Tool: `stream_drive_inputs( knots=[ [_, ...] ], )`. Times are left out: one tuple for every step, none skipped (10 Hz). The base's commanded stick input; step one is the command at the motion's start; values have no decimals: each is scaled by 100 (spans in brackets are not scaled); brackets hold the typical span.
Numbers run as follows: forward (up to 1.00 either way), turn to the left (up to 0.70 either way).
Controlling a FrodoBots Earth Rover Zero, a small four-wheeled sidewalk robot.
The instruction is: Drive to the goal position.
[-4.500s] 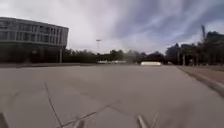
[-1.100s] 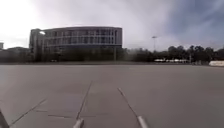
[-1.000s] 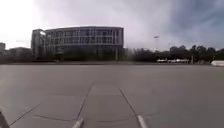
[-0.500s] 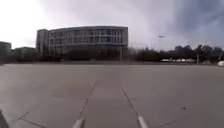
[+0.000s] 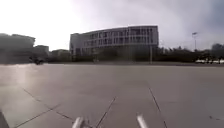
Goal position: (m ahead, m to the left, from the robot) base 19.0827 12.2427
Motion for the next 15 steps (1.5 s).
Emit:
stream_drive_inputs(
  knots=[
    [0,45],
    [0,45],
    [0,45],
    [0,45],
    [31,39],
    [100,18],
    [100,0],
    [100,0],
    [100,0],
    [100,0],
    [100,0],
    [100,0],
    [100,0],
    [100,0],
    [100,0]
  ],
)
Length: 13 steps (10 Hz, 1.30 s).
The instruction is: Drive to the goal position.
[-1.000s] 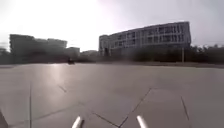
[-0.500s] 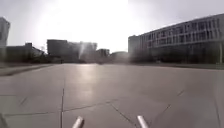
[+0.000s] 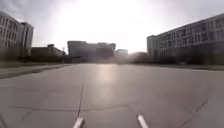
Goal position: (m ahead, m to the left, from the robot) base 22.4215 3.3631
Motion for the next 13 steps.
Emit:
stream_drive_inputs(
  knots=[
    [100,0],
    [100,0],
    [100,0],
    [100,0],
    [100,0],
    [100,25],
    [100,27],
    [100,27],
    [100,27],
    [100,27],
    [100,27],
    [100,27],
    [100,25]
  ],
)
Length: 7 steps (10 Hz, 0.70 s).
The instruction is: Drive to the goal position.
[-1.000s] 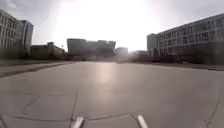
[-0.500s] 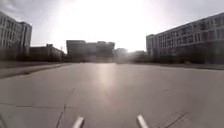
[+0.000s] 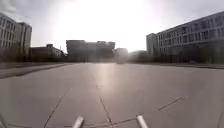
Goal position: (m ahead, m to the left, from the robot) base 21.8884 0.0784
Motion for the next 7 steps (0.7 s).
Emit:
stream_drive_inputs(
  knots=[
    [100,0],
    [100,0],
    [100,0],
    [100,0],
    [100,0],
    [100,0],
    [100,0]
  ],
)
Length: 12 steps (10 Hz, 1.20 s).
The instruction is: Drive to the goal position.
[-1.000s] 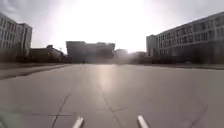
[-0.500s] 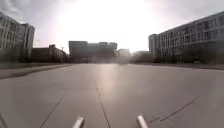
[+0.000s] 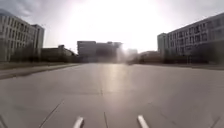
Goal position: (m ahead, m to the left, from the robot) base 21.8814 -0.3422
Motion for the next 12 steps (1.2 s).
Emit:
stream_drive_inputs(
  knots=[
    [100,0],
    [100,0],
    [100,0],
    [100,0],
    [100,0],
    [100,0],
    [100,0],
    [100,0],
    [100,0],
    [100,0],
    [100,0],
    [100,0]
  ],
)
